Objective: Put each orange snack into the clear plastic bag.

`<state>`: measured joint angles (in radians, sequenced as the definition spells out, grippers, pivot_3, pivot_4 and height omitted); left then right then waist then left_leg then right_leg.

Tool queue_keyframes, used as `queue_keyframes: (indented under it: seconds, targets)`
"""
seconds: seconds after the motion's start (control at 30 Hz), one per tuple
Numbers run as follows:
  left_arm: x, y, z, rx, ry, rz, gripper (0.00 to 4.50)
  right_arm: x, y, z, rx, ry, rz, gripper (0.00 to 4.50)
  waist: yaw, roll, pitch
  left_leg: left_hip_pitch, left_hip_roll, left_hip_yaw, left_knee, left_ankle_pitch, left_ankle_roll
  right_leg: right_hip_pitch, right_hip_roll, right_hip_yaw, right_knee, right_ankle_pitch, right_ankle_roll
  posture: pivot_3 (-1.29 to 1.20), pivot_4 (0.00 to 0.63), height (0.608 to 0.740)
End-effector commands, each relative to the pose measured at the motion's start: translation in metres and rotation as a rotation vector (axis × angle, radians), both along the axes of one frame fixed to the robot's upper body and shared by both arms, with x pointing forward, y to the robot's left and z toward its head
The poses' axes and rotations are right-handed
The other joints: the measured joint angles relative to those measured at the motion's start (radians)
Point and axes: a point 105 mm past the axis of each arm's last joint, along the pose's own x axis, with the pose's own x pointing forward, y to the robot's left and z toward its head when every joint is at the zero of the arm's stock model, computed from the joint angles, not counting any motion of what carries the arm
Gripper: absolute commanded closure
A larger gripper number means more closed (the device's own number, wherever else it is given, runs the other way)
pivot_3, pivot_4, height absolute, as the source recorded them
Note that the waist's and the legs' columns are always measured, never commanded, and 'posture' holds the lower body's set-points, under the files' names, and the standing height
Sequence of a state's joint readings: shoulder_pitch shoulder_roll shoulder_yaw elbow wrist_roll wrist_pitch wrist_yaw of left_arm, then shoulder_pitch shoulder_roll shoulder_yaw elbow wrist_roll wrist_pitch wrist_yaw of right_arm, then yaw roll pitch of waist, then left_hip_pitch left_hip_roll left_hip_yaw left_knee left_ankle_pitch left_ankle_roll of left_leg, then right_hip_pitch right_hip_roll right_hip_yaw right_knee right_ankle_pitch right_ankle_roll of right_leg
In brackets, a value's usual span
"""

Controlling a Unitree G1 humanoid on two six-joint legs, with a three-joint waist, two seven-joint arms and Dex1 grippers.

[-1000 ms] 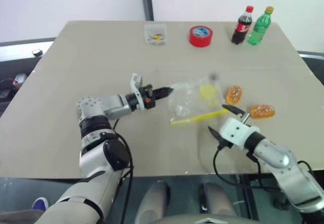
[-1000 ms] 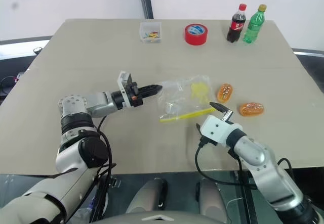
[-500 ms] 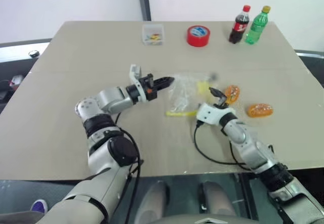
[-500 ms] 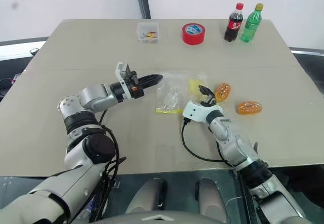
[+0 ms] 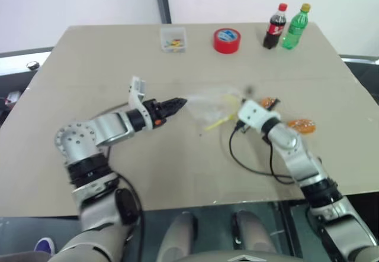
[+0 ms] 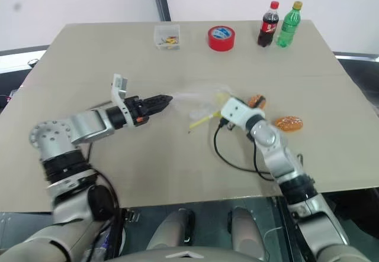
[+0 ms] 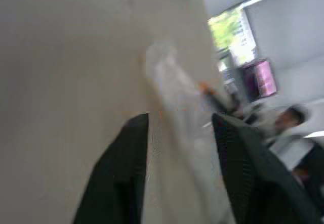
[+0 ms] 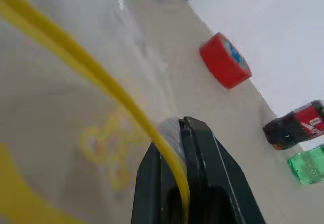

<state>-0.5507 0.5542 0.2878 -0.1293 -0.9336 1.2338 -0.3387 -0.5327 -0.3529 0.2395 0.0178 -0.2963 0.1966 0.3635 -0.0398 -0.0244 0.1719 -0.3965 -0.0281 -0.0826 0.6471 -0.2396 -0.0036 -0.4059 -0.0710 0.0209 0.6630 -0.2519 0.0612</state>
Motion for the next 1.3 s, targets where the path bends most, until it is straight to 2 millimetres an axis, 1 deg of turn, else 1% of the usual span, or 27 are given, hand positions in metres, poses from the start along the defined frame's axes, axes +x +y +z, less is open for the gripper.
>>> queue_keyframes:
  seconds: [0.03, 0.1, 0.13, 0.17, 0.23, 0.3, 0.33, 0.37, 0.43, 0.5, 0.57, 0.63, 0.77, 0.87, 1.03, 1.07, 1.1, 1.2, 1.23, 1.3]
  targets:
    - [-0.007, -0.017, 0.018, 0.231, -0.352, -0.159, 2.00, 0.003, 0.002, 0.024, 0.020, -0.009, 0.041, 4.50, 0.006, 0.001, 0.000, 0.000, 0.000, 0.001, -0.001, 0.000, 0.000, 0.000, 0.000, 0.000, -0.001, 0.000, 0.000, 0.00, 0.150, 0.736]
    - [-0.015, -0.027, 0.032, 0.324, -0.557, -0.218, 2.00, 0.010, 0.004, 0.029, 0.009, 0.014, 0.049, 4.50, 0.010, 0.001, 0.000, 0.000, 0.000, 0.000, -0.002, 0.000, 0.000, 0.000, 0.000, 0.000, -0.002, 0.000, 0.000, 0.00, 0.150, 0.736]
    - [-0.021, -0.035, 0.040, 0.391, -0.683, -0.256, 2.00, 0.013, 0.004, 0.030, -0.001, 0.020, 0.046, 4.50, 0.011, 0.001, 0.001, -0.001, 0.000, 0.001, -0.002, 0.000, 0.000, 0.000, 0.000, 0.000, -0.002, 0.000, -0.001, 0.00, 0.150, 0.736]
    - [-0.027, -0.042, 0.043, 0.448, -0.764, -0.289, 2.00, 0.016, 0.005, 0.031, -0.010, 0.026, 0.048, 4.50, 0.014, 0.001, 0.001, -0.002, 0.000, 0.001, -0.002, 0.000, 0.000, -0.002, -0.001, 0.000, -0.003, 0.000, -0.001, 0.00, 0.150, 0.736]
    - [-0.037, -0.052, 0.044, 0.625, -0.955, -0.320, 2.00, 0.019, 0.009, 0.033, -0.030, 0.027, 0.055, 4.50, 0.019, 0.001, 0.001, -0.006, 0.000, 0.002, -0.002, 0.000, 0.001, -0.006, -0.001, 0.002, -0.003, 0.000, -0.001, 0.00, 0.150, 0.736]
    - [-0.047, -0.059, 0.040, 0.662, -1.022, -0.381, 2.00, 0.021, 0.012, 0.034, -0.048, 0.025, 0.056, 4.50, 0.020, 0.002, 0.001, -0.005, 0.000, 0.004, -0.005, 0.000, 0.001, -0.006, -0.001, 0.003, -0.003, 0.000, -0.001, 0.00, 0.150, 0.736]
    - [-0.048, -0.059, 0.040, 0.680, -1.056, -0.384, 2.00, 0.022, 0.013, 0.033, -0.055, 0.026, 0.055, 4.50, 0.020, 0.002, 0.001, -0.004, 0.000, 0.006, -0.007, 0.000, 0.001, -0.007, -0.001, 0.005, -0.004, 0.000, -0.001, 0.00, 0.150, 0.736]
    - [-0.048, -0.058, 0.040, 0.679, -1.065, -0.371, 2.00, 0.023, 0.015, 0.033, -0.057, 0.029, 0.053, 4.50, 0.019, 0.002, 0.001, -0.004, 0.001, 0.006, -0.007, 0.000, 0.001, -0.007, -0.001, 0.005, -0.004, 0.000, -0.001, 0.00, 0.150, 0.736]
    - [-0.051, -0.057, 0.038, 0.733, -1.106, -0.369, 2.00, 0.026, 0.017, 0.031, -0.058, 0.037, 0.044, 4.50, 0.018, 0.002, 0.001, -0.004, 0.002, 0.007, -0.008, 0.000, 0.001, -0.008, 0.000, 0.005, -0.004, 0.000, -0.001, 0.00, 0.150, 0.736]
    - [-0.048, -0.056, 0.036, 0.768, -1.110, -0.342, 2.00, 0.029, 0.020, 0.031, -0.055, 0.039, 0.041, 4.50, 0.018, 0.002, 0.001, -0.004, 0.002, 0.007, -0.008, 0.000, 0.001, -0.008, 0.000, 0.005, -0.004, 0.000, -0.001, 0.00, 0.150, 0.736]
    - [-0.048, -0.061, 0.034, 0.783, -1.135, -0.348, 2.00, 0.029, 0.024, 0.033, -0.048, 0.036, 0.045, 4.50, 0.018, 0.002, 0.001, -0.004, 0.002, 0.007, -0.007, -0.001, 0.002, -0.008, 0.001, 0.005, -0.003, 0.000, 0.000, 0.00, 0.150, 0.736]
    - [-0.044, -0.066, 0.031, 0.789, -1.120, -0.341, 2.00, 0.029, 0.029, 0.035, -0.041, 0.033, 0.054, 4.50, 0.019, 0.002, 0.001, -0.004, 0.002, 0.007, -0.006, -0.001, 0.003, -0.008, 0.001, 0.005, -0.002, 0.000, 0.000, 0.00, 0.150, 0.736]
    - [-0.031, -0.068, 0.023, 0.875, -1.123, -0.315, 2.00, 0.026, 0.036, 0.037, -0.031, 0.032, 0.071, 4.50, 0.018, 0.002, 0.001, -0.004, 0.002, 0.007, -0.004, -0.001, 0.003, -0.007, 0.001, 0.004, 0.000, 0.000, 0.000, 0.00, 0.150, 0.736]
    - [-0.028, -0.071, 0.014, 0.919, -1.122, -0.326, 2.00, 0.025, 0.039, 0.037, -0.022, 0.035, 0.078, 4.50, 0.017, 0.002, 0.001, -0.004, 0.002, 0.007, -0.004, -0.001, 0.003, -0.007, 0.001, 0.004, 0.000, 0.000, 0.000, 0.00, 0.150, 0.736]
    - [-0.021, -0.074, 0.012, 0.929, -1.128, -0.310, 2.00, 0.022, 0.040, 0.037, -0.020, 0.038, 0.080, 4.50, 0.007, 0.002, 0.001, -0.004, 0.002, 0.006, -0.004, -0.001, 0.002, -0.007, 0.001, 0.004, 0.000, 0.000, 0.000, 0.00, 0.150, 0.736]
    - [-0.021, -0.075, 0.013, 0.926, -1.135, -0.305, 2.51, 0.022, 0.040, 0.037, -0.019, 0.038, 0.080, 4.50, 0.005, 0.002, 0.001, -0.004, 0.002, 0.006, -0.004, -0.001, 0.002, -0.007, 0.001, 0.004, 0.000, 0.000, 0.000, 0.00, 0.150, 0.736]
    - [-0.020, -0.076, 0.015, 0.925, -1.142, -0.300, 2.77, 0.022, 0.041, 0.037, -0.019, 0.038, 0.080, 4.50, 0.004, 0.002, 0.001, -0.004, 0.002, 0.006, -0.003, -0.001, 0.002, -0.007, 0.001, 0.004, 0.000, 0.000, 0.000, 0.00, 0.150, 0.736]
    - [-0.017, -0.075, 0.017, 0.921, -1.148, -0.290, 4.15, 0.021, 0.040, 0.037, -0.019, 0.041, 0.078, 4.50, 0.002, 0.002, 0.001, -0.004, 0.002, 0.006, -0.003, -0.001, 0.002, -0.007, 0.001, 0.004, 0.000, 0.000, 0.000, 0.00, 0.150, 0.736]
    - [-0.017, -0.074, 0.018, 0.922, -1.148, -0.286, 4.45, 0.021, 0.039, 0.036, -0.023, 0.041, 0.075, 4.50, 0.002, 0.002, 0.001, -0.004, 0.002, 0.006, -0.003, -0.001, 0.002, -0.007, 0.001, 0.004, 0.000, 0.000, 0.000, 0.00, 0.150, 0.736]
    - [-0.013, -0.069, 0.019, 0.918, -1.143, -0.265, 4.45, 0.022, 0.037, 0.034, -0.045, 0.035, 0.064, 4.50, 0.001, 0.002, 0.001, -0.004, 0.002, 0.006, -0.003, -0.001, 0.002, -0.007, 0.001, 0.004, 0.000, 0.000, 0.000, 0.00, 0.150, 0.736]
